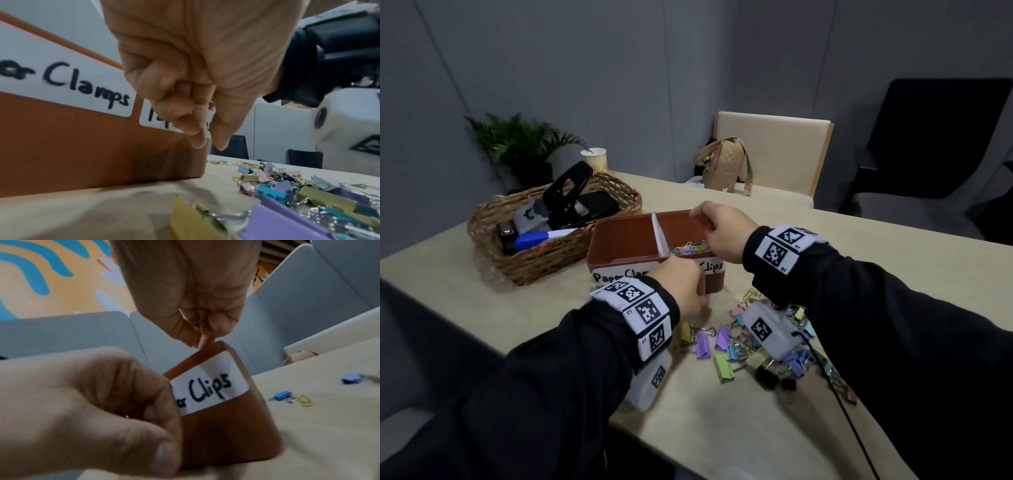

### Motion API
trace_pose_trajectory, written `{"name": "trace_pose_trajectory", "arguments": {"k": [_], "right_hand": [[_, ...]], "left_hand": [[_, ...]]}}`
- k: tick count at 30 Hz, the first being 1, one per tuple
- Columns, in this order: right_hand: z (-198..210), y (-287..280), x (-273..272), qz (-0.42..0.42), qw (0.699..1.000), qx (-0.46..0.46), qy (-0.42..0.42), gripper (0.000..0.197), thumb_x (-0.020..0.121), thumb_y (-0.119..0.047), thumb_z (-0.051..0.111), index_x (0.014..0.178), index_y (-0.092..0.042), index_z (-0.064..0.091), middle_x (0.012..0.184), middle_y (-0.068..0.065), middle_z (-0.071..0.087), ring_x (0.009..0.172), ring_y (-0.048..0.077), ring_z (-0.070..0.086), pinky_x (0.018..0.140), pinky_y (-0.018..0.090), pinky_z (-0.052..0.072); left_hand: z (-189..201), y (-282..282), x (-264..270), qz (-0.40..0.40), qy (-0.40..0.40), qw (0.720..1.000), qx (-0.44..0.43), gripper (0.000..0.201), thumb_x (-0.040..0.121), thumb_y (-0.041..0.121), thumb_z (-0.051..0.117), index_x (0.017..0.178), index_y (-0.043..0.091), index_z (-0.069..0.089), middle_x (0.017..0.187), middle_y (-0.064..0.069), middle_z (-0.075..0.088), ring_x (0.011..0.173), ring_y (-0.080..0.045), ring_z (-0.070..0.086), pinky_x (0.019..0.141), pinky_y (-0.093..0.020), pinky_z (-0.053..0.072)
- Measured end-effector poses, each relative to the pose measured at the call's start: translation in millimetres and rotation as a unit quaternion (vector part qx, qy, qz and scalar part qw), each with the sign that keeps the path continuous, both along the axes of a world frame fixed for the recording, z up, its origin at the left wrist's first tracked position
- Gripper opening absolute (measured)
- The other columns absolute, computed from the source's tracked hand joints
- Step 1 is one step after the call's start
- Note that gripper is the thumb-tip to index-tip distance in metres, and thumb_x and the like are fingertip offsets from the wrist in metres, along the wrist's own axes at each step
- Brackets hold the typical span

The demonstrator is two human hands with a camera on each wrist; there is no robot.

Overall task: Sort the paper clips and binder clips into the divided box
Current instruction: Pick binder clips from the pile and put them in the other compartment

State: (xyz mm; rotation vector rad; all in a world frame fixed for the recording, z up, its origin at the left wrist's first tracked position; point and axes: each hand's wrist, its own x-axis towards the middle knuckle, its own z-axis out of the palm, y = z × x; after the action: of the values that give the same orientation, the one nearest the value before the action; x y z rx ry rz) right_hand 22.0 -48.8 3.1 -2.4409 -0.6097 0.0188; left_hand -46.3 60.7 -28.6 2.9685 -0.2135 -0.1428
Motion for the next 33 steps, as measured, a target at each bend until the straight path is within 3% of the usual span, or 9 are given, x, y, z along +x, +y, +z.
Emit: {"name": "trace_pose_trajectory", "arguments": {"k": [6,9,11,14,19,23,27,30,33], "right_hand": [[3.8,-33.7,-9.4,0.000,0.995,0.058,-0.084,0.036,0.081,0.004,0.048,0.109,-0.015,0.059,0.103,0.004,0.065,0.091,0.022,0.060,0.083,0.034,0.050],[5.0,-67.4,-8.8,0.021,0.992,-0.121,-0.040,0.022,0.085,-0.003,0.053,0.096,-0.017,0.067,0.095,0.002,0.069,0.086,0.019,0.060,0.080,0.028,0.049],[-1.1,-86.0,-11.8,0.055,0.966,-0.250,0.026,0.021,0.088,-0.007,0.057,0.092,-0.021,0.071,0.091,-0.005,0.069,0.083,0.012,0.059,0.078,0.023,0.047],[-14.3,-103.7,-20.7,0.080,0.938,-0.332,0.059,0.025,0.090,-0.009,0.055,0.098,-0.024,0.073,0.095,-0.009,0.070,0.086,0.011,0.061,0.079,0.023,0.048],[-25.2,-122.9,-24.7,0.070,0.939,-0.323,0.092,0.029,0.091,-0.009,0.054,0.105,-0.027,0.073,0.103,-0.011,0.070,0.093,0.010,0.062,0.082,0.024,0.049],[-24.1,-127.1,-26.2,0.064,0.939,-0.327,0.089,0.026,0.087,-0.009,0.057,0.104,-0.023,0.072,0.090,-0.006,0.067,0.085,0.011,0.057,0.077,0.024,0.046],[-24.9,-124.9,-25.3,0.070,0.934,-0.339,0.085,0.029,0.089,-0.013,0.059,0.111,-0.027,0.070,0.100,-0.004,0.067,0.089,0.015,0.056,0.080,0.025,0.046],[-29.8,-123.8,-23.6,0.078,0.934,-0.338,0.089,0.039,0.092,-0.009,0.050,0.120,-0.031,0.064,0.113,-0.004,0.065,0.100,0.018,0.059,0.088,0.030,0.049],[-31.8,-124.4,-24.5,0.079,0.936,-0.335,0.081,0.036,0.091,-0.009,0.049,0.115,-0.028,0.068,0.108,-0.003,0.067,0.096,0.017,0.059,0.084,0.028,0.049]], "left_hand": [[-6.0,-10.4,1.0,-0.088,0.030,0.995,-0.019,0.030,0.083,0.024,0.059,0.112,0.031,0.065,0.105,0.006,0.065,0.098,-0.015,0.062,0.082,-0.023,0.049],[-8.2,-26.5,6.4,-0.123,0.061,0.990,-0.008,0.034,0.089,0.022,0.057,0.119,0.036,0.063,0.118,0.003,0.061,0.104,-0.017,0.060,0.087,-0.027,0.050],[-8.8,-37.7,10.2,-0.140,0.065,0.988,0.014,0.037,0.091,0.018,0.055,0.122,0.035,0.062,0.125,0.001,0.060,0.110,-0.020,0.058,0.091,-0.028,0.049],[-8.6,-48.1,13.2,-0.144,0.056,0.987,0.038,0.030,0.092,0.022,0.055,0.119,0.026,0.067,0.122,0.002,0.064,0.112,-0.019,0.058,0.091,-0.025,0.045],[-2.6,-55.8,13.0,-0.118,0.076,0.989,0.051,0.024,0.091,0.015,0.051,0.104,0.017,0.071,0.106,0.000,0.069,0.100,-0.019,0.062,0.081,-0.027,0.050],[3.3,-70.0,18.3,-0.125,0.082,0.987,0.064,0.032,0.094,0.008,0.047,0.116,0.019,0.068,0.121,0.001,0.063,0.109,-0.020,0.059,0.081,-0.024,0.043],[6.0,-82.6,24.6,-0.129,0.110,0.978,0.120,0.040,0.094,0.004,0.045,0.128,0.018,0.061,0.132,-0.002,0.058,0.117,-0.023,0.055,0.090,-0.027,0.044],[6.3,-85.2,25.7,-0.130,0.109,0.975,0.144,0.042,0.095,0.006,0.041,0.134,0.017,0.055,0.134,-0.007,0.056,0.119,-0.026,0.053,0.089,-0.029,0.043],[3.5,-86.2,26.7,-0.130,0.103,0.976,0.140,0.046,0.094,0.004,0.039,0.133,0.022,0.054,0.133,-0.008,0.055,0.118,-0.026,0.053,0.082,-0.029,0.043]]}}
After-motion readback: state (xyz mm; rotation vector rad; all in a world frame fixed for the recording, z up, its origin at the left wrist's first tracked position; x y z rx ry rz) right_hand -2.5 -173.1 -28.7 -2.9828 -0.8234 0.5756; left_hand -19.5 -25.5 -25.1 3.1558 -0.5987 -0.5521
